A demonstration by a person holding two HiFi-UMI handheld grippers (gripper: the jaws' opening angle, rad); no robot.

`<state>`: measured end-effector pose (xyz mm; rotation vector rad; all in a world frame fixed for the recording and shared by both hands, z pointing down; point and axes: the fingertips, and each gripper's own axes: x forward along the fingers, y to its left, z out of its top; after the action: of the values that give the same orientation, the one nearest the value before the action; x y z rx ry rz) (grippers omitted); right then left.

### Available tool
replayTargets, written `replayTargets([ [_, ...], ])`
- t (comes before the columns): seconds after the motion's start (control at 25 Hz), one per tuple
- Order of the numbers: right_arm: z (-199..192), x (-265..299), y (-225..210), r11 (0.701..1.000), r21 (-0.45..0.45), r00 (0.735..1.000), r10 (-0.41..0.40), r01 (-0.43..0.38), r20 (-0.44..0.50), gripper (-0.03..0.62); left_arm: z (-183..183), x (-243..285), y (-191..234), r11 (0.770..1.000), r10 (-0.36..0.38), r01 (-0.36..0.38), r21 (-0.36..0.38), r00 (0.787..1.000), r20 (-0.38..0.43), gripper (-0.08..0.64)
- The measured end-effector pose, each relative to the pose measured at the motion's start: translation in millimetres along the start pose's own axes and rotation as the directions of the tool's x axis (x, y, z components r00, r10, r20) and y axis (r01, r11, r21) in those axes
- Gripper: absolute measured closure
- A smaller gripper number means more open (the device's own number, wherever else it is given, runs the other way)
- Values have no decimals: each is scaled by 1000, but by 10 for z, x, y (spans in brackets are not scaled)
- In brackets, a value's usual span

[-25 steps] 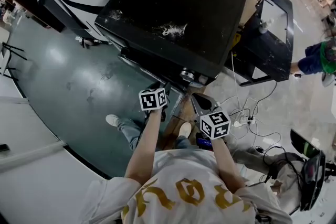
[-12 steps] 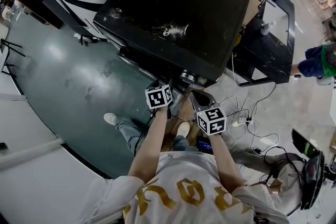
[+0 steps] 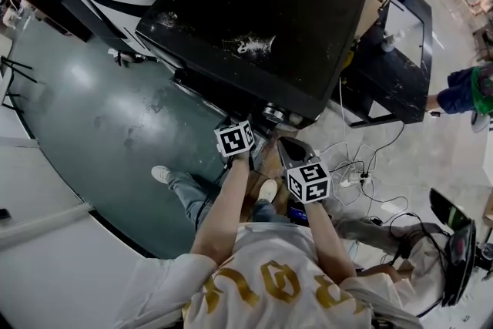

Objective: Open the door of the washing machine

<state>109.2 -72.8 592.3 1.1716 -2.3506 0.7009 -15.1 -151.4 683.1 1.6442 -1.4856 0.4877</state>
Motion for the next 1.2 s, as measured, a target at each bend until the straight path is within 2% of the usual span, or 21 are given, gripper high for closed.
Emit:
replayTargets([
  [0.36, 172, -48, 28, 1000, 19, 998, -5, 4, 55, 569, -57, 1, 19, 998, -37, 37, -45, 999, 1, 290],
  [0.88, 266, -14, 189, 1000, 5, 995, 12, -12, 98, 569, -276, -178, 194, 996, -89, 88, -14, 996, -21, 295],
  [1.2, 269, 51, 416, 998, -29, 994, 52, -49, 93, 569, -468, -371, 376, 996, -84, 84, 3, 996, -34, 311],
])
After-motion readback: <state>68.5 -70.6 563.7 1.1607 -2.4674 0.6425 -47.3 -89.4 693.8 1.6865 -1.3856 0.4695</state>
